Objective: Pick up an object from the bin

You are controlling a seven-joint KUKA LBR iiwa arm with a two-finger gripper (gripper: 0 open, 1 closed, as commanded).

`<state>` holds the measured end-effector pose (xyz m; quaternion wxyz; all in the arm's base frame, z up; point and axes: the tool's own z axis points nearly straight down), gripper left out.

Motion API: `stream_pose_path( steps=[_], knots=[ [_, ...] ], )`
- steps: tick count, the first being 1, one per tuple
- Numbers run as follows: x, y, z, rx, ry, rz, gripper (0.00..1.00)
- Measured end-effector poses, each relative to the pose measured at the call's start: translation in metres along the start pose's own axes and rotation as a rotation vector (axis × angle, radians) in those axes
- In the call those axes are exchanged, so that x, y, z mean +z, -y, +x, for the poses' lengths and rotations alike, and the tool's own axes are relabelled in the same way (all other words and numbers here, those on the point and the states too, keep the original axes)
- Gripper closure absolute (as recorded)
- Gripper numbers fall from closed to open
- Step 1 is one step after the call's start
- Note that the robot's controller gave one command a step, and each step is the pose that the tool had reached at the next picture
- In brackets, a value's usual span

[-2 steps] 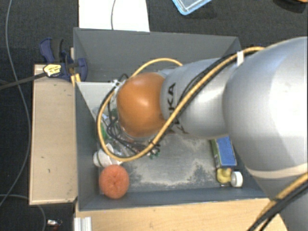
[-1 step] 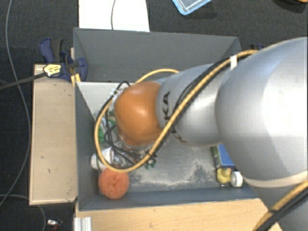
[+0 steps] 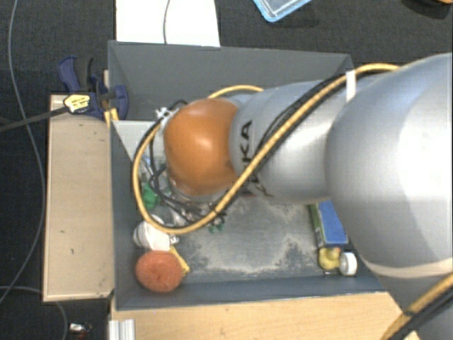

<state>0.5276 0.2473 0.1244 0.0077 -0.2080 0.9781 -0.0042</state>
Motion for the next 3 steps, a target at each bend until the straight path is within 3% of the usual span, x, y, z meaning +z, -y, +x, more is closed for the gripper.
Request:
stream_pose_path(
  steps=[1,2,3],
  knots=[
    [-0.006,0.009,-0.024,-0.199,0.002,-0.001,0.0],
    [0.001,-0.001,-0.008,0.054,0.004,-0.001,0.0],
    [-0.021,0.027,-0.037,-0.077,0.007,-0.001,0.0]
  ],
)
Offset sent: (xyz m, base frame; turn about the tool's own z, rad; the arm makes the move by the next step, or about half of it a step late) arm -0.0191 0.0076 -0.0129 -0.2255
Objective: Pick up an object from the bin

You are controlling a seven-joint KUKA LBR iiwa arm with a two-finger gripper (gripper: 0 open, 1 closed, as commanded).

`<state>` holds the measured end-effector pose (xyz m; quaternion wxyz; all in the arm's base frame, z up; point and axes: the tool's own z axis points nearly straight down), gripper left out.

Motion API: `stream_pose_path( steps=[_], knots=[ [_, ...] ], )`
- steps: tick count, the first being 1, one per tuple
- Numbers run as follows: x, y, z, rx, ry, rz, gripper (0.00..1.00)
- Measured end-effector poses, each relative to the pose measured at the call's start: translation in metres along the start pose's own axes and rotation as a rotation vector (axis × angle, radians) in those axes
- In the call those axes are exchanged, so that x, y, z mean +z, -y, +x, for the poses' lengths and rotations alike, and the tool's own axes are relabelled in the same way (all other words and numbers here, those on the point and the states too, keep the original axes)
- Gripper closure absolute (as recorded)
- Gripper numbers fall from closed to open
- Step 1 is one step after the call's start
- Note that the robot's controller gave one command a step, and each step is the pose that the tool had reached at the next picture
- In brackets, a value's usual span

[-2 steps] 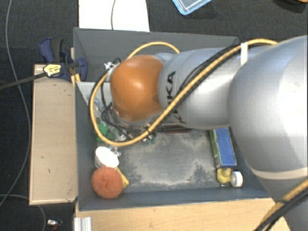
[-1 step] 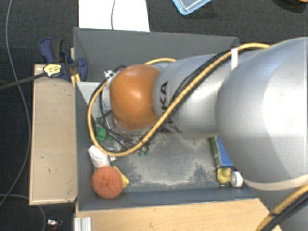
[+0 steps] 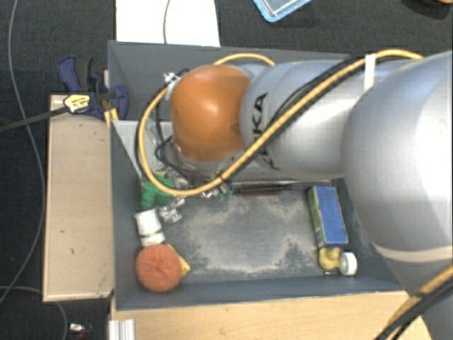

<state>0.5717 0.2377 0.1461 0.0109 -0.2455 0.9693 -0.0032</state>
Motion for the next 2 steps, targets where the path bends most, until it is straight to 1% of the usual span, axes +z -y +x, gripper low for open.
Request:
stream_pose_path(
  steps=[1,2],
  knots=[
    [0.025,-0.013,0.023,-0.029,0.0,0.002,0.0],
    [0.028,-0.004,0.005,-0.052,0.006,0.001,0.0]
  ],
)
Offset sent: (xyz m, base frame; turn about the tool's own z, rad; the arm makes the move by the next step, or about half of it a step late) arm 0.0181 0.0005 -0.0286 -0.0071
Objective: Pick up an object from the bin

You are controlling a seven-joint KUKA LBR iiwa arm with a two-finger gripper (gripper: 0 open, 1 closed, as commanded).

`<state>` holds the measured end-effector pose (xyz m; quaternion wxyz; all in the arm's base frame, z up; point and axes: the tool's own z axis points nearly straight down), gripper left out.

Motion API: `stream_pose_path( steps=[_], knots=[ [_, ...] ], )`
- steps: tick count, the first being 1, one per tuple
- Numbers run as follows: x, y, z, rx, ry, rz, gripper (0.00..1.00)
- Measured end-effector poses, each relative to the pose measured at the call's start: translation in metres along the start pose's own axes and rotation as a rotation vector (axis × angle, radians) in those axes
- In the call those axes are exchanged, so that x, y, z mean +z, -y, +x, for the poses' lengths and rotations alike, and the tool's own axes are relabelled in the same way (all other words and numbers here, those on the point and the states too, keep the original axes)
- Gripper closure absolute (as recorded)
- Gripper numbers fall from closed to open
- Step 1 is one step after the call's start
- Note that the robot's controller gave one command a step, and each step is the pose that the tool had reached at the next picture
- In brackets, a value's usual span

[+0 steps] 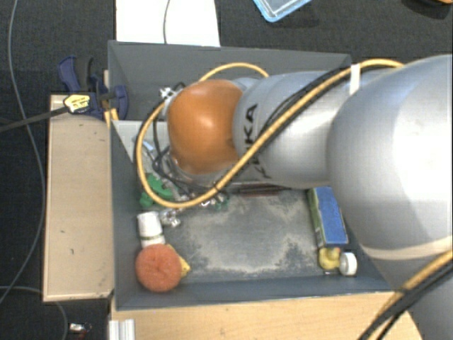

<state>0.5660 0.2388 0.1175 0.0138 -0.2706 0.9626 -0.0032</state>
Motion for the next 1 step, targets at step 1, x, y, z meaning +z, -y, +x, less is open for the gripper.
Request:
stream_pose_path(
  steps=[1],
  knots=[
    [-0.0708,0.0012,-0.0082,0.011,-0.007,0.001,0.0]
  ],
)
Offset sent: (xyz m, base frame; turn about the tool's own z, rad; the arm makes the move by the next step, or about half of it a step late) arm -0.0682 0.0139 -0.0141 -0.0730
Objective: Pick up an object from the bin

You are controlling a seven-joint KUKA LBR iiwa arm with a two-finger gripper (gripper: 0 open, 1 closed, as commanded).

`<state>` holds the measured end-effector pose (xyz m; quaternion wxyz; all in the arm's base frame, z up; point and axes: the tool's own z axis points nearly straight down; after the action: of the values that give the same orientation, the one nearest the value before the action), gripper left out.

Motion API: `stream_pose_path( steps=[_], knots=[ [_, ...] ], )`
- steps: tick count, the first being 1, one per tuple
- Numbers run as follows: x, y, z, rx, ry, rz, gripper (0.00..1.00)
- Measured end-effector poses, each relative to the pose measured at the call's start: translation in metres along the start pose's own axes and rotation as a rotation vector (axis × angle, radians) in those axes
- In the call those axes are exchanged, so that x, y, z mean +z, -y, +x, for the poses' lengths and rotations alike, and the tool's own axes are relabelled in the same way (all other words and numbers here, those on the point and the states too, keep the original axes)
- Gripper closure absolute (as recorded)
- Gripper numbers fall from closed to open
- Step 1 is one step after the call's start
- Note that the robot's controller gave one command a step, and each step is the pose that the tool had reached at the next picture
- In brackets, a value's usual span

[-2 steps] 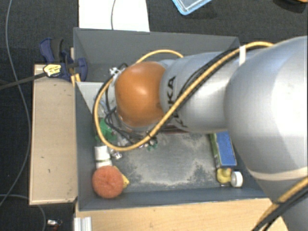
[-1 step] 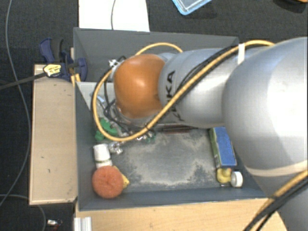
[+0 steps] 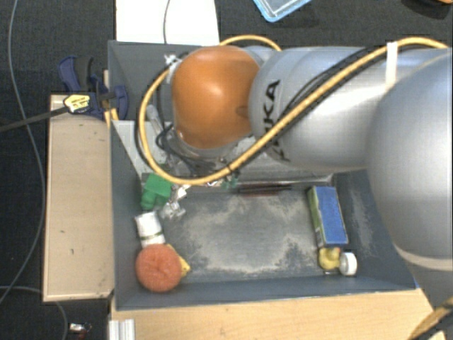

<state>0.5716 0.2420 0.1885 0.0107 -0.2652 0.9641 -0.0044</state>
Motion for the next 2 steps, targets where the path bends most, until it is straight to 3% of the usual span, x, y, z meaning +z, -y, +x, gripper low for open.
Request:
stream_pose_path(
  steps=[1,2],
  knots=[
    [0.044,-0.03,0.038,-0.059,0.01,0.003,0.0],
    [0.03,-0.014,0.008,-0.278,0.012,0.005,0.0]
  ],
)
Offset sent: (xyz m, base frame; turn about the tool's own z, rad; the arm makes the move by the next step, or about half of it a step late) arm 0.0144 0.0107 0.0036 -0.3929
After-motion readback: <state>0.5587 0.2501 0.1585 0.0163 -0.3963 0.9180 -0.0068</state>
